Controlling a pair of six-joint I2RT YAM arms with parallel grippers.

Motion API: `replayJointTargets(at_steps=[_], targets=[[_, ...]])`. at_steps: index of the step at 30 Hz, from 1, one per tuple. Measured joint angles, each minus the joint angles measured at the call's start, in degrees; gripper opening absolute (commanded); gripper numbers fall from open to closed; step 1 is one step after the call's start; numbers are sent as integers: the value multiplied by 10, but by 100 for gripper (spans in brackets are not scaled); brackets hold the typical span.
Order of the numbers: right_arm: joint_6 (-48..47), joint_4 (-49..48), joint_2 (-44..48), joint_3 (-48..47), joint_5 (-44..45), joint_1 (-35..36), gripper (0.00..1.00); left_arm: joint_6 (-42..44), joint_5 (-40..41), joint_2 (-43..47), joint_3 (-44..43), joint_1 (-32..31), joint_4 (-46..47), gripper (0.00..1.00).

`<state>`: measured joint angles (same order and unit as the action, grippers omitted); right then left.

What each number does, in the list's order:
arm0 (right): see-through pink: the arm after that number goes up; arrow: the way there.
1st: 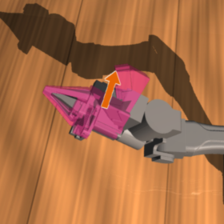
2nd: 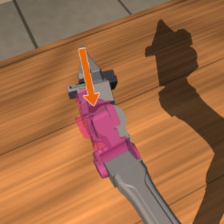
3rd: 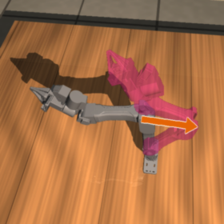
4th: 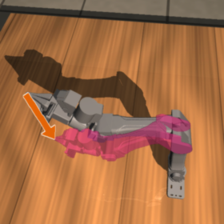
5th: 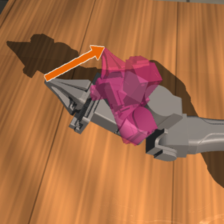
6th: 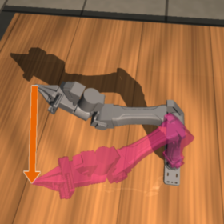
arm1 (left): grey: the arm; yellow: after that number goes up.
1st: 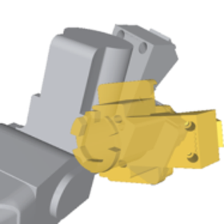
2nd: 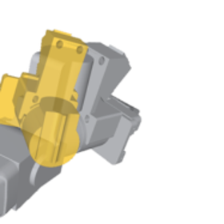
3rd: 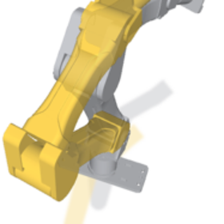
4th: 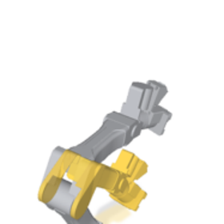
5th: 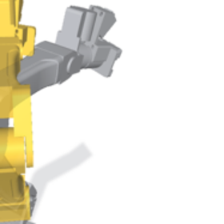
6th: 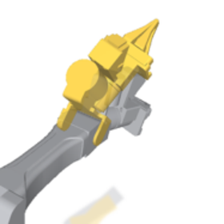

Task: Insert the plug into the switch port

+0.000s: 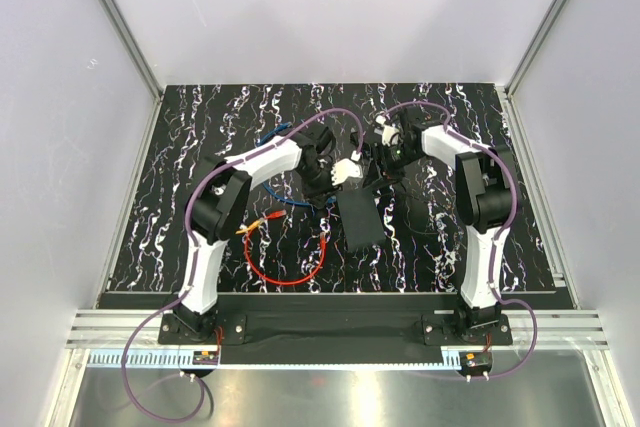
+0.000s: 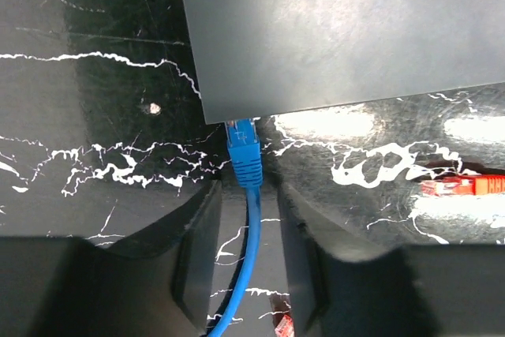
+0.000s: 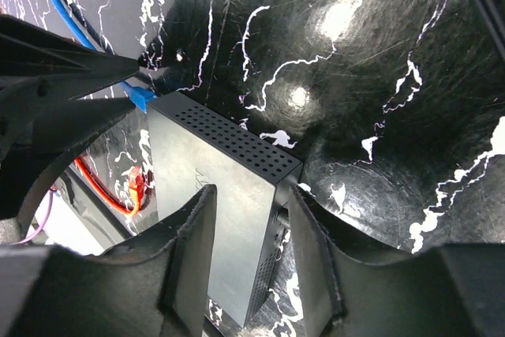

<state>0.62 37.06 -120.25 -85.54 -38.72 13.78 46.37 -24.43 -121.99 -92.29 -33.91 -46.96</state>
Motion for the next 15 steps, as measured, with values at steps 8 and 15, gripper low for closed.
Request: replayJointTargets(at_steps=[8, 15], targets=[[8, 0, -21, 1, 0, 7, 42, -9, 22, -12, -19, -8, -13, 25], [8, -9, -21, 7, -4, 13, 34, -28, 27, -12, -20, -16, -25, 5]])
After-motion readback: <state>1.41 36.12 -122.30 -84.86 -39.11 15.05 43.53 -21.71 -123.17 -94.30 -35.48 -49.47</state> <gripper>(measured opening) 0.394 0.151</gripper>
